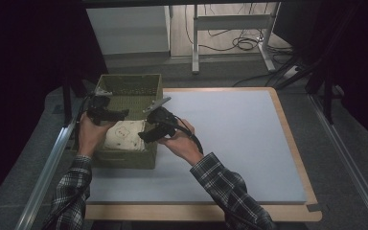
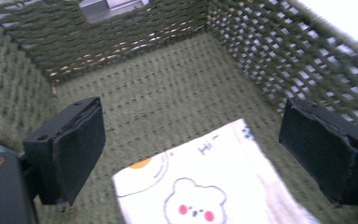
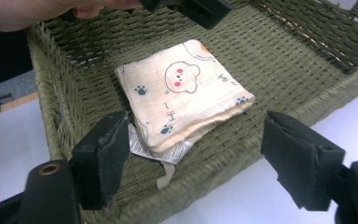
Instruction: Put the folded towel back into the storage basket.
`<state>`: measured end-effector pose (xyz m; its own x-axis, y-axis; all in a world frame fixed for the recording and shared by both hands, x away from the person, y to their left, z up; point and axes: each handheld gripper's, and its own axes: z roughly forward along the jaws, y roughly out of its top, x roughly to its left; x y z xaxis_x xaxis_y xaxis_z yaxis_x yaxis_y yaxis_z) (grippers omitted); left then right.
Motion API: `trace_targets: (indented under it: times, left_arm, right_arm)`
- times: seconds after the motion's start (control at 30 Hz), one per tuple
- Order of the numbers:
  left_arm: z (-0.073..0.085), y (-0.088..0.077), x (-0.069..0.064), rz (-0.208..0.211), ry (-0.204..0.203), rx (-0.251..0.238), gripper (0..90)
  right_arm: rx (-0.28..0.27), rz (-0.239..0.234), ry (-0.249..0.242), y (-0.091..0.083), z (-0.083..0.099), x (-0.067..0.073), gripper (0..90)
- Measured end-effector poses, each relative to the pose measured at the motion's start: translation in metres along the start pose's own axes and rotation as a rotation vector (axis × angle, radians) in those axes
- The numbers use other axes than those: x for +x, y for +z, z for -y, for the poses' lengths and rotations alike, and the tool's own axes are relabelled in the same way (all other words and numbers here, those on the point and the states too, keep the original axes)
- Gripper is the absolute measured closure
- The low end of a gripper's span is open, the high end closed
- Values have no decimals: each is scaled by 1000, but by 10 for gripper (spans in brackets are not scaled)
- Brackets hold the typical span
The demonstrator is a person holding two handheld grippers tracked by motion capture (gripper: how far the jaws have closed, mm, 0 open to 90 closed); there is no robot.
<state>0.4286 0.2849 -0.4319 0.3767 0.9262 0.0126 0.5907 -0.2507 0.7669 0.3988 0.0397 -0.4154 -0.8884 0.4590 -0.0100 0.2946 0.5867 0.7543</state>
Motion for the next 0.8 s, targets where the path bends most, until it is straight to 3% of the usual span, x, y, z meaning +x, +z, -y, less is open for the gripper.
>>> trace_targets:
  times: [0.07, 0.33, 0.6, 0.8]
  left_arm:
    - [0, -3, -4, 29, -9, -16, 60]
    - [-4, -7, -20, 74, 0, -37, 33]
    - [-12, -7, -44, 86, 42, -35, 18]
    - [-14, -9, -58, 112, 43, -56, 18]
  right_arm:
    - [-1, 0, 19, -6, 6, -5, 183]
    - [-16, 1, 50, -21, 21, -19, 139]
    - [-29, 11, 62, -40, 39, -31, 100]
    - [-29, 21, 72, -53, 54, -40, 99]
